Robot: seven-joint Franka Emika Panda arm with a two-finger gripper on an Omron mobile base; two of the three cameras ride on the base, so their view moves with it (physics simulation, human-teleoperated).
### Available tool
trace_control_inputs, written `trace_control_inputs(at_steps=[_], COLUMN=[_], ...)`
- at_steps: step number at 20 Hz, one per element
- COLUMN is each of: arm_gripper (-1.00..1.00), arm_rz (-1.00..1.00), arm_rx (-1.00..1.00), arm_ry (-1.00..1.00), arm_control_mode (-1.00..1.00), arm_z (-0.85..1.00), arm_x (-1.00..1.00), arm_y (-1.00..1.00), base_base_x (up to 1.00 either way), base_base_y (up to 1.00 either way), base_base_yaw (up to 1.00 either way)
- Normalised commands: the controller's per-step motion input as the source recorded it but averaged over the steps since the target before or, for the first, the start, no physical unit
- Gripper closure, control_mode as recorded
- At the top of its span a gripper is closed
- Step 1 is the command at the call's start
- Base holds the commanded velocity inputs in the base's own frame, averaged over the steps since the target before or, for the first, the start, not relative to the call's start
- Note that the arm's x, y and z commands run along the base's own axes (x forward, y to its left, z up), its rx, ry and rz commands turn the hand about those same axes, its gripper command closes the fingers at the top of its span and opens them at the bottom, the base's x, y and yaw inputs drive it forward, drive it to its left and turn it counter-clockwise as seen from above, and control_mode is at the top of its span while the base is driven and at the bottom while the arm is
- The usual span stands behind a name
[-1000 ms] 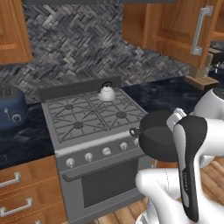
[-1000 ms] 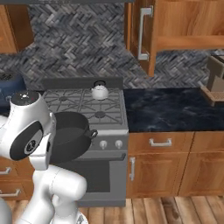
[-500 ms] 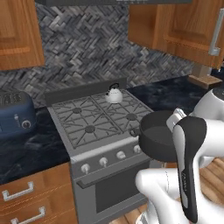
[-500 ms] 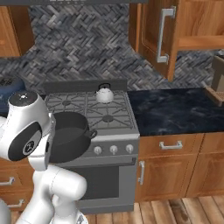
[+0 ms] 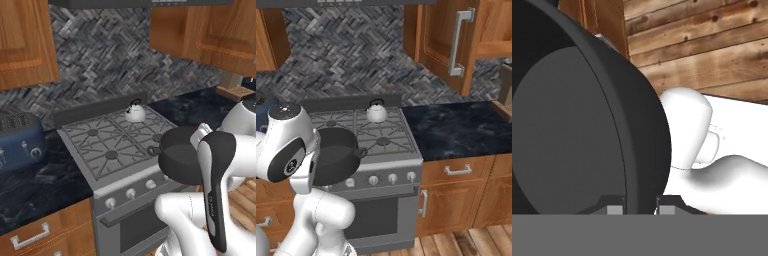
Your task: Pick the kettle from the cabinet and place it on a stove burner. Then pick the pot from the counter and place it on another stove burner. Finally, turn both burners on.
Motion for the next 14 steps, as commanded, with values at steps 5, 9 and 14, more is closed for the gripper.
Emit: trace_control_inputs(at_steps=[5,9,14], arm_gripper=[1.00,1.00,1.00], arm_rz=[0.00,0.00,0.00], arm_rx=[0.00,0.00,0.00], arm_ry=[0.00,0.00,0.00], arm_control_mode=[1.00,1.00,1.00], arm_z=[0.00,0.00,0.00], arm_x=[0.00,0.00,0.00], arm_y=[0.00,0.00,0.00], base_base_x=[0.01,0.32,0.35], base_base_y=[0.66,0.34,0.01], base_base_yaw=[-0.13,-0.05,-0.02])
